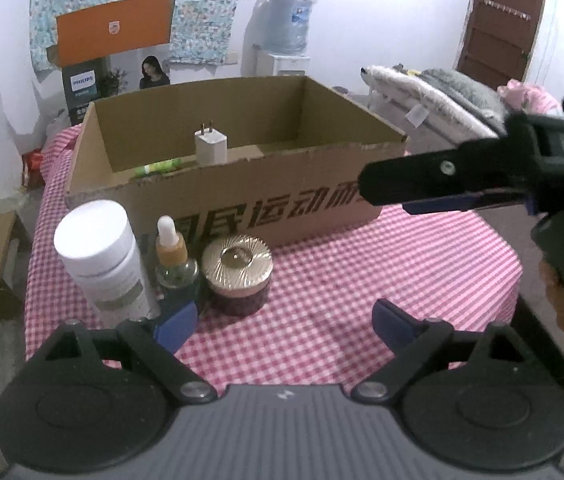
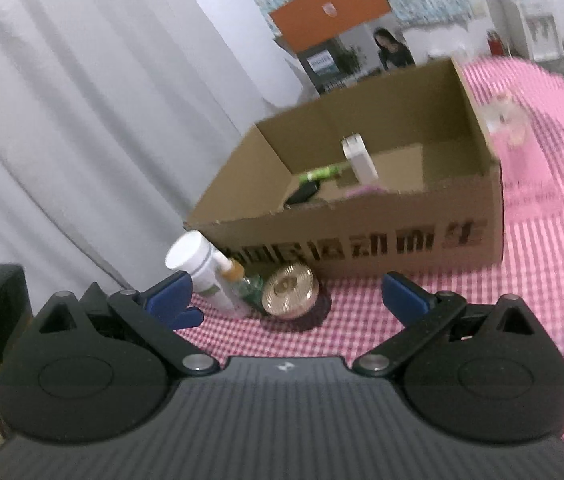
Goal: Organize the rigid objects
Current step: 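Withdraw the right gripper and lower it onto the gold-lidded jar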
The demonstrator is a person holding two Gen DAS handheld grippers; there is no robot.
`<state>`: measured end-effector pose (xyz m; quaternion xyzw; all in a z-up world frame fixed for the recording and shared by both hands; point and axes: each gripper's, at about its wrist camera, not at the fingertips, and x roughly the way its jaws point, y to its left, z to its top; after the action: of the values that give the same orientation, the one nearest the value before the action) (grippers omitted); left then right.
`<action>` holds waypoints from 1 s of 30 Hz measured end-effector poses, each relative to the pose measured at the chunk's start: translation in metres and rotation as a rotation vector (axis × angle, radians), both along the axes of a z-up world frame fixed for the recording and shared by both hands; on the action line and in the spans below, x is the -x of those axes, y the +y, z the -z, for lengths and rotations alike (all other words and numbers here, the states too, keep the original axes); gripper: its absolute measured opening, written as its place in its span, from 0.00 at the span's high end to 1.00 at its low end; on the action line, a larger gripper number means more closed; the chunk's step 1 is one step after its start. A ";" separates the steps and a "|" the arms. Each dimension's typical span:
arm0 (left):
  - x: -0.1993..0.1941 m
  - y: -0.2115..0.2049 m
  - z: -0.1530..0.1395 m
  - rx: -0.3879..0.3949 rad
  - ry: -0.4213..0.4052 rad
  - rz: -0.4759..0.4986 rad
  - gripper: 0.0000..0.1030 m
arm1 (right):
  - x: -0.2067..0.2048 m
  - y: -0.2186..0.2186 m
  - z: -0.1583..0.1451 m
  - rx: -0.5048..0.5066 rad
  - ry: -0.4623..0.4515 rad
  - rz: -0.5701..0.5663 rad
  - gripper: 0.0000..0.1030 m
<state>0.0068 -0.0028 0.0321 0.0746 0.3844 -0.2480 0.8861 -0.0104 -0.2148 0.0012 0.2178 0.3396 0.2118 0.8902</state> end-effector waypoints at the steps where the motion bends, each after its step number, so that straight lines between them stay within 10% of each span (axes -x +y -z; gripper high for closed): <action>1: 0.000 0.000 0.003 -0.003 -0.005 0.002 0.07 | -0.005 0.001 0.005 -0.009 0.015 -0.002 0.01; 11: -0.012 -0.010 0.031 -0.052 -0.049 0.015 0.08 | -0.042 0.027 0.028 -0.055 0.094 -0.050 0.03; 21: -0.033 -0.020 0.049 -0.070 -0.032 0.048 0.09 | -0.085 0.043 0.057 -0.055 0.200 -0.072 0.39; 30: -0.046 -0.027 0.054 -0.071 -0.016 0.039 0.09 | -0.107 0.052 0.070 -0.038 0.239 -0.109 0.44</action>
<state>0.0524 -0.0295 -0.0221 0.1153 0.3844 -0.2509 0.8809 0.0969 -0.1628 -0.0691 0.2394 0.4505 0.2386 0.8263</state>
